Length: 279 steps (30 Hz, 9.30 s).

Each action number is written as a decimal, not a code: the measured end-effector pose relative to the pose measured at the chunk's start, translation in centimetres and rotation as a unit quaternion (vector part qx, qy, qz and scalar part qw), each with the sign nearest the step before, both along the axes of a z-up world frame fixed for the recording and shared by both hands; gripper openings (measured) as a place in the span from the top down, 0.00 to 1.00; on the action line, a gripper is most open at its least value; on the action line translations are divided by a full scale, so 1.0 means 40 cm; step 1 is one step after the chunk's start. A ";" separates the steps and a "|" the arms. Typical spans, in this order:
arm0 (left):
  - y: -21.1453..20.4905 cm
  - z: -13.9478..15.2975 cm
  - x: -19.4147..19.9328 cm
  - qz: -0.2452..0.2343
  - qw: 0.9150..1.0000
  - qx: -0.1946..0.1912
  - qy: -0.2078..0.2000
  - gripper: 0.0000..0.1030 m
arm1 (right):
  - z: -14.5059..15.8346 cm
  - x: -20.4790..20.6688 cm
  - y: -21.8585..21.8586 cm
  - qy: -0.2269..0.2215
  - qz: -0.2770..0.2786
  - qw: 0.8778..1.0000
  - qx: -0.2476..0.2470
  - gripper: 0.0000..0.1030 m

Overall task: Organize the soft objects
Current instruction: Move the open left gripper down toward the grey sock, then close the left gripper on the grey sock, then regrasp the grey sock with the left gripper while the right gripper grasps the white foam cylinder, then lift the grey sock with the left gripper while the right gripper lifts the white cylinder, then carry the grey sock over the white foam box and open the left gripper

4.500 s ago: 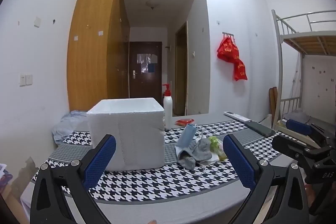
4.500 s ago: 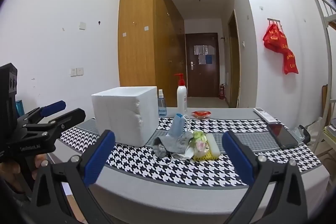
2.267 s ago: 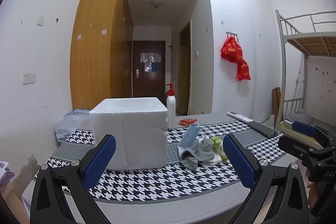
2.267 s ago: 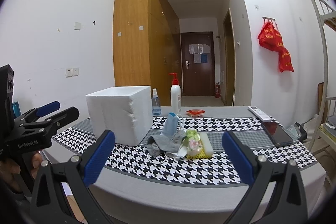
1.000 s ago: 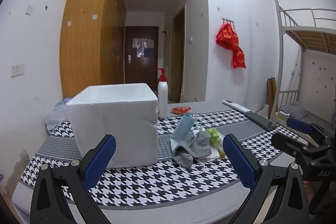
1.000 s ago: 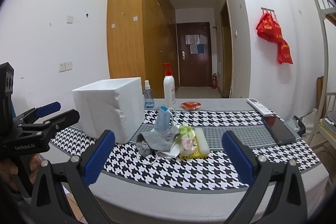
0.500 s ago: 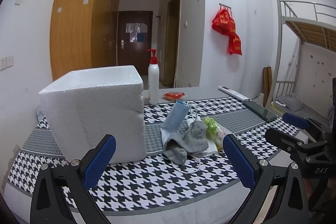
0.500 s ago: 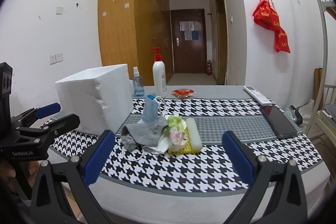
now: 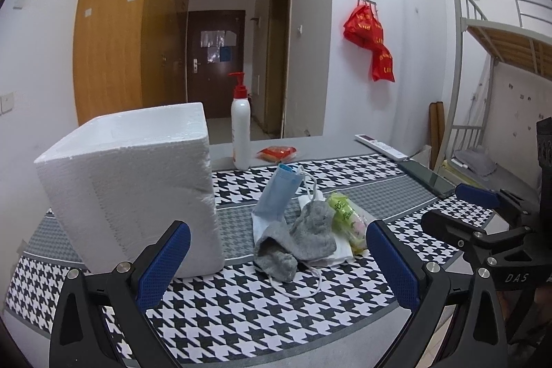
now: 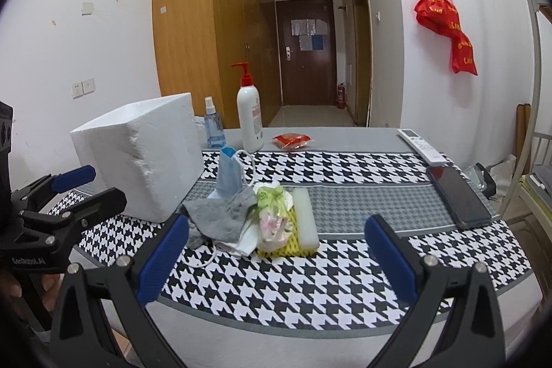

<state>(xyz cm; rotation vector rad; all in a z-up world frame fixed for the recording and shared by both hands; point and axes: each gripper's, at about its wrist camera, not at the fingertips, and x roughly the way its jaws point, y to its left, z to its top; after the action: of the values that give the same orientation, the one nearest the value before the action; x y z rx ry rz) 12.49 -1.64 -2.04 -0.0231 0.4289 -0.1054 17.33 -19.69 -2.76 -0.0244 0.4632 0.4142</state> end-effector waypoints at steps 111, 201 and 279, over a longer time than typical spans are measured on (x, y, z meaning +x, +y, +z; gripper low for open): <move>-0.027 -0.109 0.222 -0.044 0.989 -0.015 0.138 0.89 | -0.124 0.280 -0.003 0.149 0.040 0.987 -0.050 0.46; 0.025 -0.076 0.135 -0.038 0.995 -0.021 0.095 0.87 | -0.191 0.201 -0.102 0.173 -0.053 0.982 -0.061 0.81; 0.168 0.218 0.038 0.063 0.996 -0.005 -0.069 0.87 | 0.195 0.057 0.111 -0.043 0.100 0.993 0.048 0.85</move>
<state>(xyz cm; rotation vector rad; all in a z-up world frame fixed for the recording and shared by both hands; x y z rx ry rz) 14.02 5.06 6.69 -0.0525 0.2881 0.0151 19.62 -15.24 5.04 0.0049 0.3560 0.6292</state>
